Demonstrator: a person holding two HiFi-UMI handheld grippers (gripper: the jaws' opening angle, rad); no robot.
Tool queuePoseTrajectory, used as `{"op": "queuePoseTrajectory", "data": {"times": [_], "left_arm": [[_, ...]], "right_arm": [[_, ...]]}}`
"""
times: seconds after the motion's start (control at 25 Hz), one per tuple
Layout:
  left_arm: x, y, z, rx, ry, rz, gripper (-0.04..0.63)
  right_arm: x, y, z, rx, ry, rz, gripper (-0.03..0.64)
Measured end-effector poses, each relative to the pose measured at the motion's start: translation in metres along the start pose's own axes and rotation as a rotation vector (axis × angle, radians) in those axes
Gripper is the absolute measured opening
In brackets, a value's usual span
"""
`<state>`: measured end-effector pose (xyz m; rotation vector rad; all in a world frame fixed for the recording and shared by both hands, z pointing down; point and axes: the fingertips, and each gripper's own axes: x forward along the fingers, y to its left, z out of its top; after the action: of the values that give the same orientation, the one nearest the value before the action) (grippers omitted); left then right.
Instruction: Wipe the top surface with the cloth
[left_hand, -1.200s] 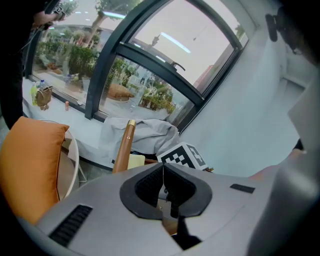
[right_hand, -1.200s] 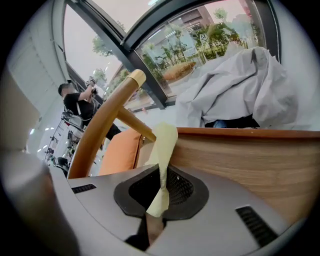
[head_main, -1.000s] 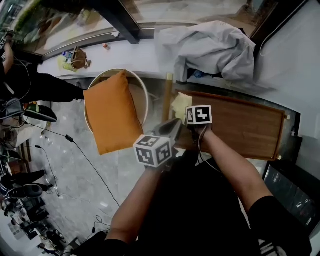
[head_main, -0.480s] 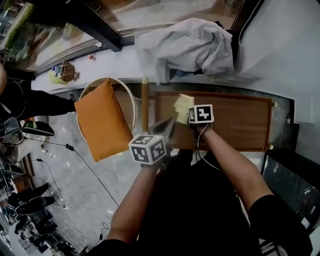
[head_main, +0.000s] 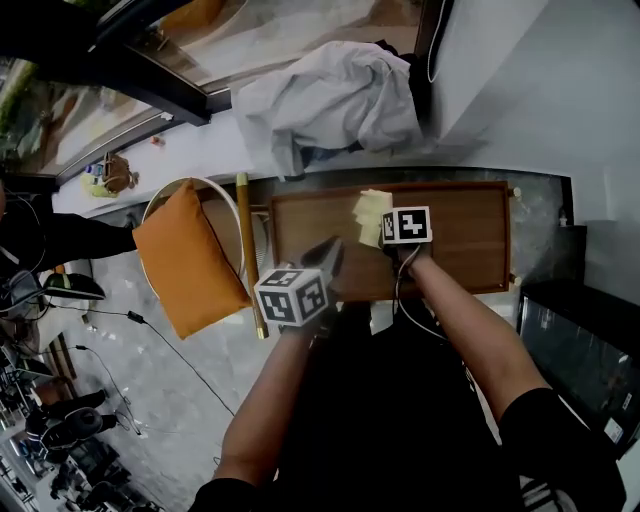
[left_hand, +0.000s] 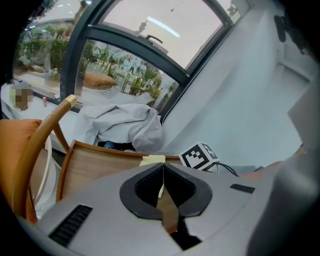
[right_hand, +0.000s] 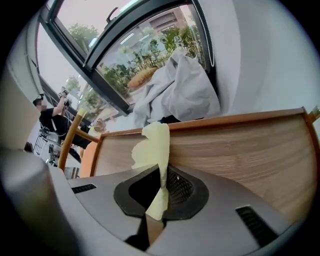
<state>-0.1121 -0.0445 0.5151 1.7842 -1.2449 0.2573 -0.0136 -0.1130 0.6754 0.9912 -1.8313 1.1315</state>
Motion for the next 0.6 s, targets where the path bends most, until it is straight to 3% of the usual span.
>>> {"op": "queuePoseTrajectory", "data": {"times": [0.6], "left_arm": [[0.072,-0.081,-0.027,0.053,0.08,-0.068,0.012]], "right_arm": [[-0.054,-0.129,-0.014,0.089,-0.025,-0.087,0.032]]}}
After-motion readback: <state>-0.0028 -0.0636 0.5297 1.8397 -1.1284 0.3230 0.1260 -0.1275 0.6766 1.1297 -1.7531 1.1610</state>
